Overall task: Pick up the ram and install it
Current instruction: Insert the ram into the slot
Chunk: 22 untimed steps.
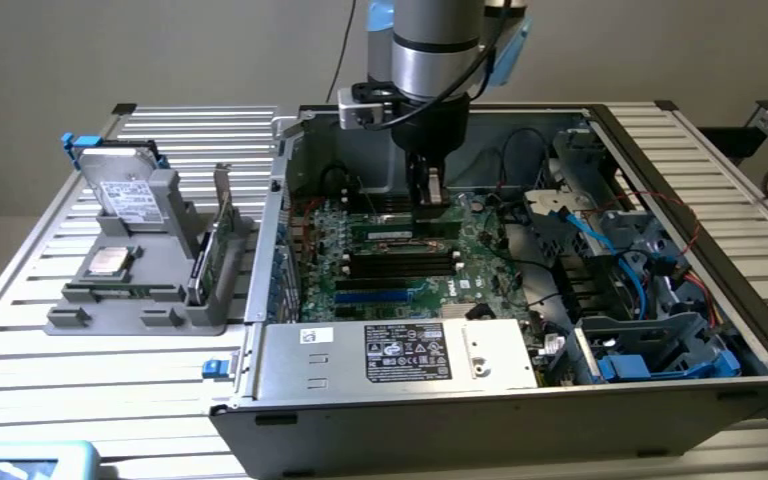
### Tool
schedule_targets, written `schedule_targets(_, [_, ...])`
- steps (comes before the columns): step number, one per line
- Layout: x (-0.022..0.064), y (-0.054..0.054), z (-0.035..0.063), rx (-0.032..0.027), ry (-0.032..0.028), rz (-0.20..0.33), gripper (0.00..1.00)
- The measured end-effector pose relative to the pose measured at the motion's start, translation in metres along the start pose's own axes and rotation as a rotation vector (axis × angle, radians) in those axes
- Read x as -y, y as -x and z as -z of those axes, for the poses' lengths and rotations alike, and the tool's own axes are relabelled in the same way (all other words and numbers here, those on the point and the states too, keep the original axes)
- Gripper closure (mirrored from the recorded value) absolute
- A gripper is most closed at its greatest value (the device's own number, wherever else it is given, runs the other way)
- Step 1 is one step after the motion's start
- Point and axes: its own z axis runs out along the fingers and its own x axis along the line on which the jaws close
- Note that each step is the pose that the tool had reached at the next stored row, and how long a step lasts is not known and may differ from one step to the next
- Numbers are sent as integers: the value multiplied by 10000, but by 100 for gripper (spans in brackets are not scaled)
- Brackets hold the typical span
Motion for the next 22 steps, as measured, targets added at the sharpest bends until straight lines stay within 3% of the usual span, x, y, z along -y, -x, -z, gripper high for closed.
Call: schedule_targets(22, [-3, 19, -208, -20, 2, 1, 86])
